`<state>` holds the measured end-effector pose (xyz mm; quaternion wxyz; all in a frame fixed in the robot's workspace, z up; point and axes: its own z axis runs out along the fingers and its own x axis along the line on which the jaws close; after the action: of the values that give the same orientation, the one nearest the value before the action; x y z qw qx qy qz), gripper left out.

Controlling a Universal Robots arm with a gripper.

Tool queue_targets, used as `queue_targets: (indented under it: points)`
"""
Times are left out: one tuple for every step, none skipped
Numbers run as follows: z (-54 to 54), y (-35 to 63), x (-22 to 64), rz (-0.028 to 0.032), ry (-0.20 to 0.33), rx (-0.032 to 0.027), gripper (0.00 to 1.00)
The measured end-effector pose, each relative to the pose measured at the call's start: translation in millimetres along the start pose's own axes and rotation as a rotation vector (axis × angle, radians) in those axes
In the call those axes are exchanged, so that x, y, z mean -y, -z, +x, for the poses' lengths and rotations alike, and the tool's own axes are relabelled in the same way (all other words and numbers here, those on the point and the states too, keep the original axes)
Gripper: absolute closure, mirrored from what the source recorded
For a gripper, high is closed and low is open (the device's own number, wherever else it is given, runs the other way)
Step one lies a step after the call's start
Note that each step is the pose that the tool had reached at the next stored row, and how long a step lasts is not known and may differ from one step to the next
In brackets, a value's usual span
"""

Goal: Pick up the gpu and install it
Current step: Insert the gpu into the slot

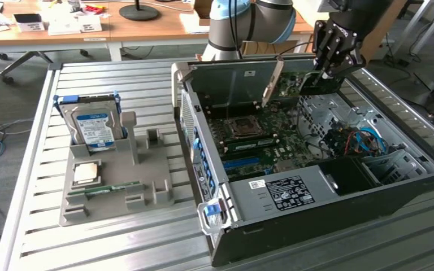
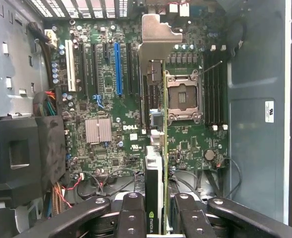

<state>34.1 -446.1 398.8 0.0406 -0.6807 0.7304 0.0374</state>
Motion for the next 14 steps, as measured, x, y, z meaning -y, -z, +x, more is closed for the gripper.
queue_targets:
  points:
    - [0.0, -0.1, -0.3, 0.0001, 0.000, 0.0002, 0.73]
    - [0.1, -0.2, -1.0, 0.0002, 0.000, 0.0002, 0.73]
    - [0.3, -0.4, -1.8, 0.0001, 0.000, 0.0001, 0.73]
    - [0.5, -0.6, -3.0, 0.0001, 0.000, 0.0001, 0.73]
    - [0.8, -0.8, -4.3, 0.0002, 0.001, 0.0000, 0.73]
    - [0.9, -0.8, -5.4, 0.0002, 0.001, 0.0000, 0.73]
    - [1.0, -0.8, -6.2, 0.0002, 0.001, -0.0001, 0.73]
    - [1.1, -0.9, -6.7, 0.0002, 0.001, -0.0001, 0.73]
    - [1.0, -0.9, -6.7, 0.0001, 0.001, 0.0000, 0.73]
    - [1.0, -0.9, -6.7, 0.0002, 0.001, 0.0001, 0.73]
    - [1.0, -0.9, -6.7, 0.0002, 0.001, 0.0001, 0.73]
    - [1.0, -0.9, -6.7, 0.0002, 0.001, 0.0000, 0.73]
    - [1.0, -0.9, -6.8, 0.0002, 0.001, 0.0001, 0.73]
    - [1.0, -0.9, -6.8, 0.0002, 0.001, 0.0000, 0.73]
